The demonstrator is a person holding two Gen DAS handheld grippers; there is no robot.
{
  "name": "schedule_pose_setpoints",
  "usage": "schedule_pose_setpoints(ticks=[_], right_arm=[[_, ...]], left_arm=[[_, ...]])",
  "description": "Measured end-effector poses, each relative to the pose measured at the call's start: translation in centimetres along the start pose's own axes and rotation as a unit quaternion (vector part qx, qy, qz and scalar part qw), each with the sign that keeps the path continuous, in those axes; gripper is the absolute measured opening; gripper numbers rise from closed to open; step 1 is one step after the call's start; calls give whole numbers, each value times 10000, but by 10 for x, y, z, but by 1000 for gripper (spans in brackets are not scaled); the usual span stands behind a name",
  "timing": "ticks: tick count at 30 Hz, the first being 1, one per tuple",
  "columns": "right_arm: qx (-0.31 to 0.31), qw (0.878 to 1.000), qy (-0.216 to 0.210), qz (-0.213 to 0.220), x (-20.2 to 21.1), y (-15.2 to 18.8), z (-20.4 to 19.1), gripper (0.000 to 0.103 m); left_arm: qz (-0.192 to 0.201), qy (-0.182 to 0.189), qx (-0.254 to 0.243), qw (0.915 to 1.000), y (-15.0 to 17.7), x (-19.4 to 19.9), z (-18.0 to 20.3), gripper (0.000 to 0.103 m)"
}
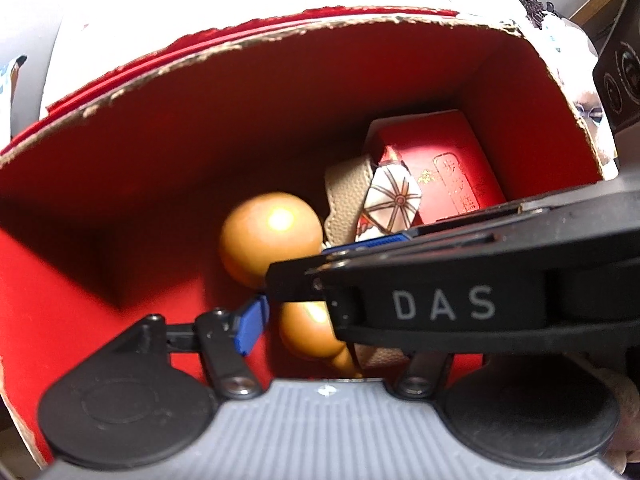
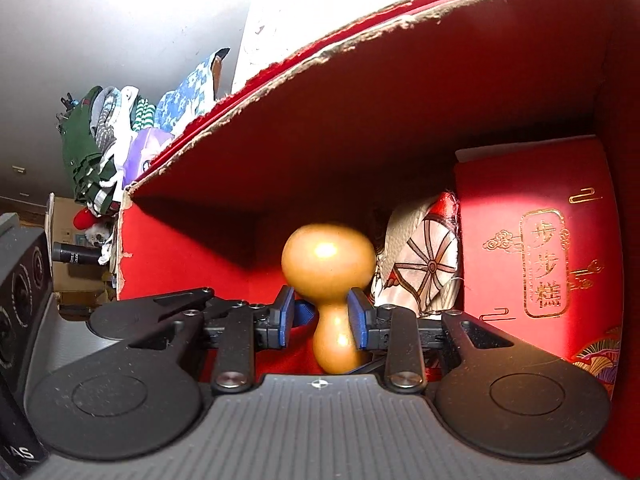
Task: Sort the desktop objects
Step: 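Lower the gourd into the cardboard box and open the right gripper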
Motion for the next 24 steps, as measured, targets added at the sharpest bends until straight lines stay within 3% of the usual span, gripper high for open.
schedule_pose_setpoints(ticks=[9,15,24], right_arm=[[-118,9983,-60,563,19,-3,2,33],[-70,9965,169,822,35,-1,7,33],[-137,9931,313,1121,49,7,19,33]], left_arm=[[144,-109,-243,9995,0,1,16,66],[257,-167,-312,9990,2,4,23,66],[744,-903,-701,9907,11,20,45,66]])
Point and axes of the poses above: each gripper's, at about its wrist camera, not at the fingertips, and x roughly against the way its jaws point, z to its right, y to its underside, the point moved 6 cm from there along -x, roughly the way its jaws point, and after that the axes turned 12 degrees about y, right-handed, at the moved point
